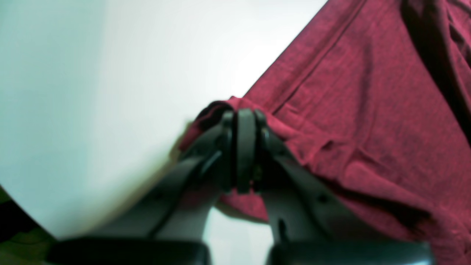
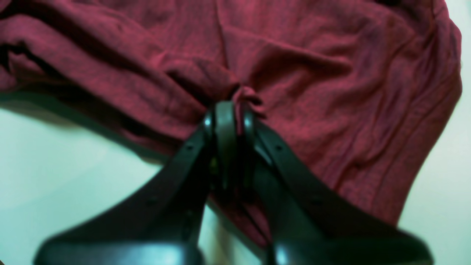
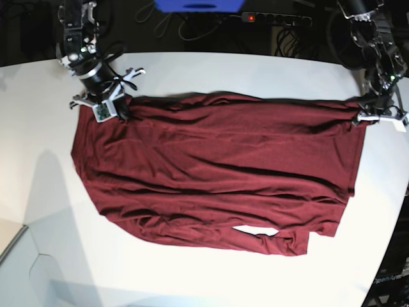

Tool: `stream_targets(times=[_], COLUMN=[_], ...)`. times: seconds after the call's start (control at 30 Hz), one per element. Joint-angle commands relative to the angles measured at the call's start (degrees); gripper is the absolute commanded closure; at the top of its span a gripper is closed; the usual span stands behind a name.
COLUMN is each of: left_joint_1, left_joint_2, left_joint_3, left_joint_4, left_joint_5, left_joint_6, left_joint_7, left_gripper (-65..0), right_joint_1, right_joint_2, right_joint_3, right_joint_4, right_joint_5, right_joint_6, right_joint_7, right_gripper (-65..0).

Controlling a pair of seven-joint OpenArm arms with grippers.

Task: Layout the t-shirt on the table in an organized manner, then fold the t-shirt properly
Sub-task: 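Pull the grasped shirt edge outward with the left gripper, then drag the shirt corner with the right gripper away from the left gripper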

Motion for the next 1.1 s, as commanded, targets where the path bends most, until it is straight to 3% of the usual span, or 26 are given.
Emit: stream_targets(times=[0.0,0.07,0.27,0.33,0.73,1.07], left_joint_1=[-0.6,-0.7,-0.3,-0.3,4.0,3.7], left_joint_2=[-1.0,-1.0,-0.9,-0.9,-0.6,-0.6], left_joint_3=[-0.3,-0.3,-0.3,-0.3,-0.3,0.1], left_joint_4=[0.5,0.5,1.3,1.3,5.7,2.1], left_joint_5=[-0.1,-0.1,-0.1,-0.1,-0.6,-0.2], left_joint_6=[-0.2,-0.2,0.0,-0.1,-0.2,-0.2], left_joint_7=[-0.9,-0.5,-0.4,-0.4,-0.4,-0.9], left_gripper=[-0.2,-3.6,-28.4,-32.5,-32.5,-32.5], right_joint_1=[0.1,0.1,0.1,0.1,0.1,0.1], right_joint_2=[0.3,0.3,0.3,0.3,0.2,0.1], right_joint_3=[0.2,0.2,0.2,0.2,0.2,0.2], right_joint_4=[0.9,0.9,0.9,0.9,0.9,0.9], right_joint_5=[0.6,0.6,0.6,0.6,0.6,0.6], right_joint_6=[-0.4,-0.4,-0.4,-0.4,-0.4,-0.4], right_joint_7=[1.2,1.1,1.1,1.1,1.1,1.1], right_gripper=[0.0,0.0,0.0,0.0,0.0,0.0])
